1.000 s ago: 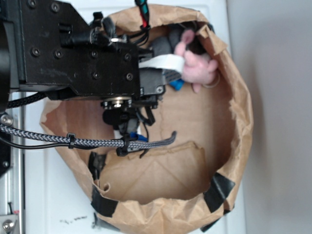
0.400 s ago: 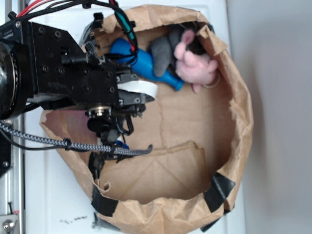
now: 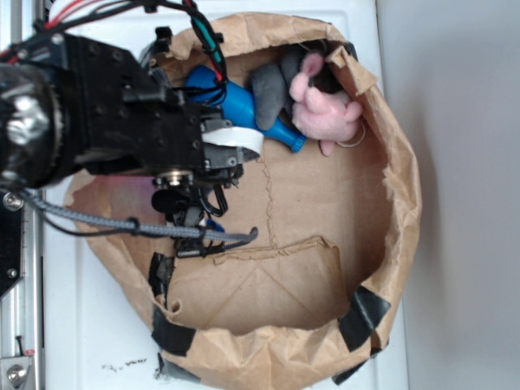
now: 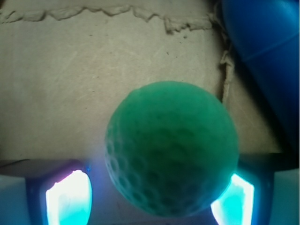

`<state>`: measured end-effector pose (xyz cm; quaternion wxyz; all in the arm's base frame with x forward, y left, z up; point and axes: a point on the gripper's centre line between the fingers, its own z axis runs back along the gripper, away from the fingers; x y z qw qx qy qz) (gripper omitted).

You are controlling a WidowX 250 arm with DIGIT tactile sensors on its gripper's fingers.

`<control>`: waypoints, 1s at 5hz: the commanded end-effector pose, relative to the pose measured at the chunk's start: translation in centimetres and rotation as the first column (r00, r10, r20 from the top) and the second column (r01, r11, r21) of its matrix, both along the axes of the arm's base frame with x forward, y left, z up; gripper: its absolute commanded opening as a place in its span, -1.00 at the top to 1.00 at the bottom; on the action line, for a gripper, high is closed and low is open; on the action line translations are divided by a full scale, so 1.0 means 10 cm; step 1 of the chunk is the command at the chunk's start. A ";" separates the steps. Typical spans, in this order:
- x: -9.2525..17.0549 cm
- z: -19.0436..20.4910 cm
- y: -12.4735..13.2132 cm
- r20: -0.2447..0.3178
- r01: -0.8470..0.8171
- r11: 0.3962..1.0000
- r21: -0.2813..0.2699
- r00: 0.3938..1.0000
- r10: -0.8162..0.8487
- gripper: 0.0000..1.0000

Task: Grab the green ball.

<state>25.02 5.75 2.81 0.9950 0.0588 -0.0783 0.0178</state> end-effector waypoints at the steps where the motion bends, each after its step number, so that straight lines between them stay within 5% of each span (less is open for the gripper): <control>1: 0.10 0.26 0.03 0.034 -0.042 0.999 -0.007 0.999 0.042 1.00; 5: 0.17 1.30 -0.12 0.051 -0.098 0.995 -0.035 0.994 0.100 1.00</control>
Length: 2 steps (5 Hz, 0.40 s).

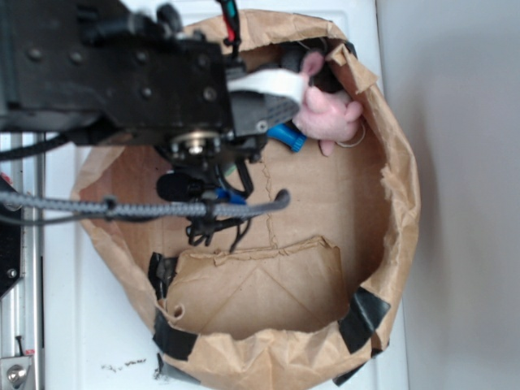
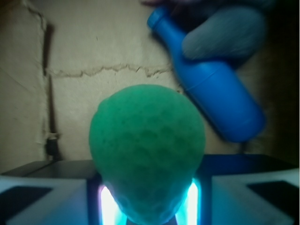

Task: Grab the green ball.

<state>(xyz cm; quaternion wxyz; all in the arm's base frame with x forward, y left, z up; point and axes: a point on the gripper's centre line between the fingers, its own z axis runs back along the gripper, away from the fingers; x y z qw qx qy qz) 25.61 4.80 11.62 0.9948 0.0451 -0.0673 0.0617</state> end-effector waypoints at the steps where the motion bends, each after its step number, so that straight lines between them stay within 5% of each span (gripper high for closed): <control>1: 0.16 0.65 -0.09 0.106 -0.020 1.000 0.008 0.994 0.019 1.00; 2: 0.17 0.82 -0.18 0.149 0.015 0.999 -0.029 0.989 -0.011 1.00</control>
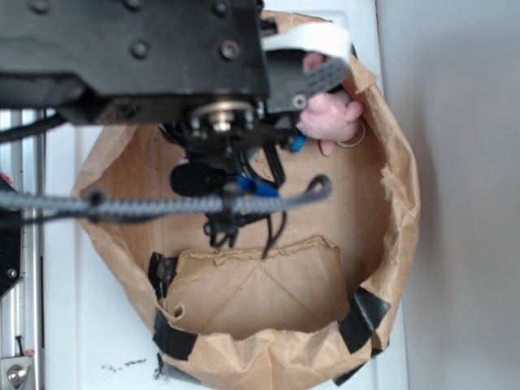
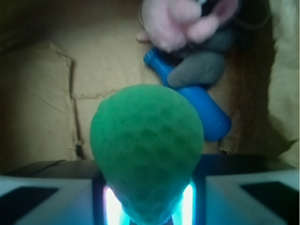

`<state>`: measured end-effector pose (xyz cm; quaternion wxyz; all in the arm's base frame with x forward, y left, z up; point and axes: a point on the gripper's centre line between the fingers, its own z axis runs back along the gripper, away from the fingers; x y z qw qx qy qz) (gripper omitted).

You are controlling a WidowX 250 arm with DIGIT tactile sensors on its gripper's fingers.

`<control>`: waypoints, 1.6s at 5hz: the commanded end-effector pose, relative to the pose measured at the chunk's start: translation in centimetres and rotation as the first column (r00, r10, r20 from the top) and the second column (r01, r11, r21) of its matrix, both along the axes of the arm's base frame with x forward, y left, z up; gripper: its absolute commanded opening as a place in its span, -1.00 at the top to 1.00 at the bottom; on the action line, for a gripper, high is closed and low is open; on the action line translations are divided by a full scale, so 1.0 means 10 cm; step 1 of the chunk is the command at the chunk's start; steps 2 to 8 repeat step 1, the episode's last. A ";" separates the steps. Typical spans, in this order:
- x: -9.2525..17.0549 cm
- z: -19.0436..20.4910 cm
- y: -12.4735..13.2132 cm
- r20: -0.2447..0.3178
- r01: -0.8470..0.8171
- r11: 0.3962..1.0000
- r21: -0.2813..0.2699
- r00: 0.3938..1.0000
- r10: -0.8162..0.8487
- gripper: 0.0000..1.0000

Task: Grab the green ball.

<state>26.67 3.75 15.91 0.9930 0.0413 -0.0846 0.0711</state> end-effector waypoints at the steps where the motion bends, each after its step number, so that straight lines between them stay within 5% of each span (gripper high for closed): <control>1: 0.11 0.41 -0.11 0.097 0.024 1.000 -0.005 0.995 -0.024 1.00; 8: 0.11 0.41 -0.11 0.097 0.024 1.000 -0.005 0.995 -0.024 1.00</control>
